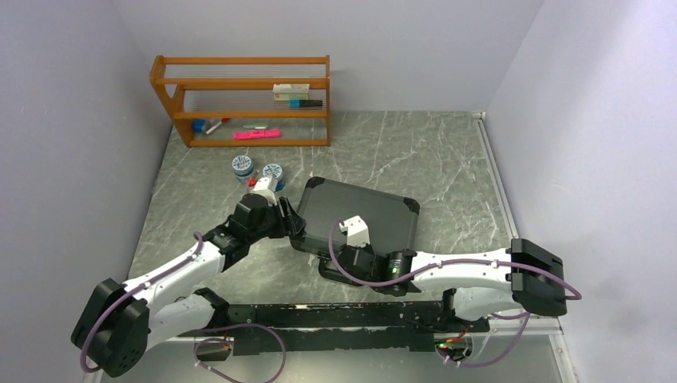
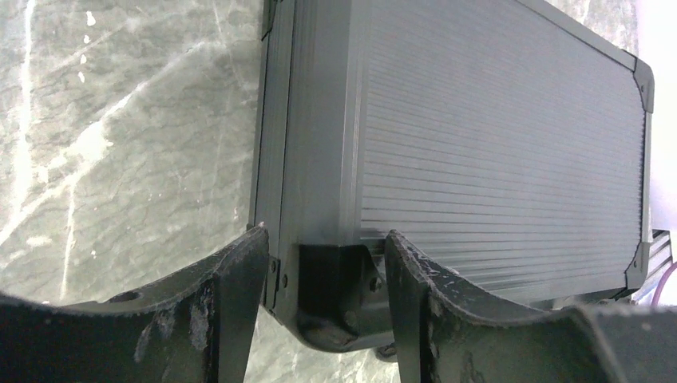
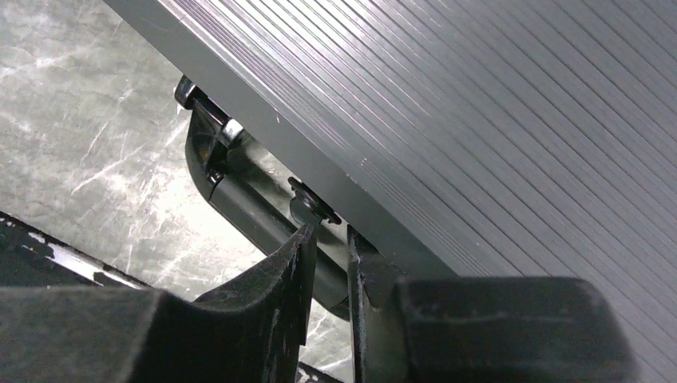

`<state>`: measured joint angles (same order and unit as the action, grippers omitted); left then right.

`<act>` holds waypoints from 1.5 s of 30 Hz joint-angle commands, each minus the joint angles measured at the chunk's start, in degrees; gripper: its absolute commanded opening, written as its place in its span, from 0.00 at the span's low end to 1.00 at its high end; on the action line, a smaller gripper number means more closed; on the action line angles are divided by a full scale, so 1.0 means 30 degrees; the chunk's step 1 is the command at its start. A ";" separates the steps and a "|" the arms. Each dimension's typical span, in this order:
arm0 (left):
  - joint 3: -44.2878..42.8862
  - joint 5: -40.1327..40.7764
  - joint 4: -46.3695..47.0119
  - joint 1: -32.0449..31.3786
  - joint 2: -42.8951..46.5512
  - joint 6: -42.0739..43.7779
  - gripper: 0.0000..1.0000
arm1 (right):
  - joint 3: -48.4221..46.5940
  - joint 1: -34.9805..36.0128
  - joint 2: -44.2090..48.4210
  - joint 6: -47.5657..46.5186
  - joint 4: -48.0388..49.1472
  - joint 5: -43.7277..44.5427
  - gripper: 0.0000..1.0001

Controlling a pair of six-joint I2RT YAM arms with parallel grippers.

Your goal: Pack up texas hold em set

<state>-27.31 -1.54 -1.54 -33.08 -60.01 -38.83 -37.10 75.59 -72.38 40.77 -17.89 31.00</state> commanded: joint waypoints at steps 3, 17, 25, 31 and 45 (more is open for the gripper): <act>0.2140 0.0290 -0.2442 0.0041 -0.1574 0.0671 0.58 | 0.0023 0.0079 -0.0878 0.0276 0.1679 0.0792 0.24; 0.3158 -0.0060 -0.1522 0.0048 -0.1718 0.0585 0.52 | -0.0253 0.0071 -0.2928 0.2045 0.1415 0.2721 0.18; 0.3275 0.0095 -0.1752 0.0048 -0.1300 0.0648 0.52 | -0.0083 0.0061 -0.3068 0.3418 0.0946 0.3507 0.17; 0.3115 0.0250 -0.2134 0.0045 -0.1031 0.0686 0.51 | -0.0524 -0.0230 -0.0712 0.2854 0.0994 0.1716 0.20; 0.3075 0.0338 -0.2671 0.0049 -0.0188 0.0677 0.51 | -0.2190 -0.1730 -0.0325 0.4728 -0.1963 0.1704 0.17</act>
<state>-22.02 -2.70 7.42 -32.93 -58.30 -40.71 -39.97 72.90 -73.30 52.21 -21.69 29.98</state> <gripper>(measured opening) 0.519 0.179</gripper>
